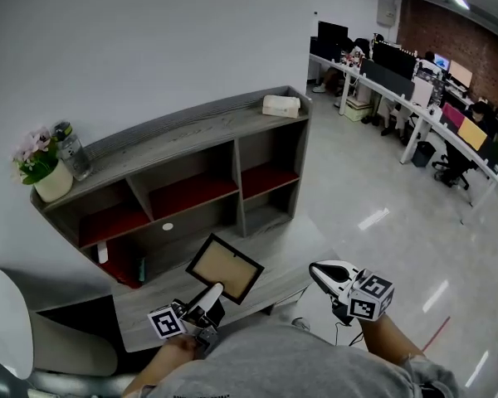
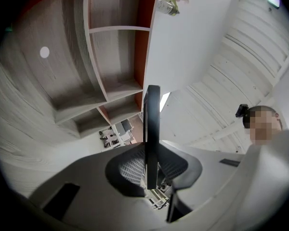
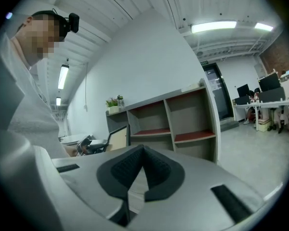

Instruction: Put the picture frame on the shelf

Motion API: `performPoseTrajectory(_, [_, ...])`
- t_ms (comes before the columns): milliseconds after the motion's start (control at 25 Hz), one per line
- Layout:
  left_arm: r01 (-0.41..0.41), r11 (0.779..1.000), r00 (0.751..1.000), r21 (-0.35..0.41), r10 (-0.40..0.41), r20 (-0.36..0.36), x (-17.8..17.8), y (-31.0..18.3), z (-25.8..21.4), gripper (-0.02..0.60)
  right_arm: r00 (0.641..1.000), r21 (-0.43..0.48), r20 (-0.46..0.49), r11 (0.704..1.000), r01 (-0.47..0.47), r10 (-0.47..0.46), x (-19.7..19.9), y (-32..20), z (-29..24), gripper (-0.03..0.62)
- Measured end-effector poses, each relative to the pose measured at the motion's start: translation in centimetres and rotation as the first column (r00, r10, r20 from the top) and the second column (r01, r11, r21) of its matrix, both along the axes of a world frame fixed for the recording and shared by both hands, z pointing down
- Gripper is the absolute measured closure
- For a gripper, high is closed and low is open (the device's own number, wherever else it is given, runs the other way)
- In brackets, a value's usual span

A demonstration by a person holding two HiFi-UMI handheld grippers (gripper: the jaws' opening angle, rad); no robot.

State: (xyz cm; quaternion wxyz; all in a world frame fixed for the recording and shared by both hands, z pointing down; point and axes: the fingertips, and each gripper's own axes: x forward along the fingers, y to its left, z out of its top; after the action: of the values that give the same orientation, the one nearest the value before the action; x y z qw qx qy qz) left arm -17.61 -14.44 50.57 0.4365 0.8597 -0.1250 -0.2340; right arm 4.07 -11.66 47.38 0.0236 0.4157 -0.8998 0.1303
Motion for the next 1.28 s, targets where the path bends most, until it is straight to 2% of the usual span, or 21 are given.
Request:
performPoseTrajectory(200, [0.068, 0.997, 0.998, -0.029, -0.068, -0.004, 6.1, -3.4, -0.1, 0.499, 0.996, 0.010, 0.001, 0.996, 0.090, -0.090, 5.2, -5.3, -0.5, 0.585])
performPoseTrajectory(360, [0.098, 0.995, 0.995, -0.029, -0.098, 0.010, 10.8, -6.1, -0.3, 0.499, 0.993, 0.016, 0.011, 0.993, 0.120, -0.120, 9.9, -9.1, -1.0, 0.585])
performPoseTrajectory(640, [0.166, 0.985, 0.986, -0.044, -0.166, 0.010, 16.7, -11.0, -1.1, 0.499, 0.983, 0.008, 0.019, 0.983, 0.184, -0.184, 15.4, -14.2, -1.1, 0.585])
performPoseTrajectory(1000, [0.263, 0.963, 0.965, -0.066, -0.262, 0.021, 20.8, -16.2, -0.7, 0.499, 0.966, 0.021, 0.015, 0.966, 0.257, -0.257, 19.0, -19.4, -0.7, 0.585])
performPoseTrajectory(1280, [0.301, 0.950, 0.954, -0.084, -0.299, 0.030, 21.8, -18.6, -0.3, 0.499, 0.956, 0.032, 0.016, 0.955, 0.293, -0.294, 18.7, -22.7, -0.6, 0.585])
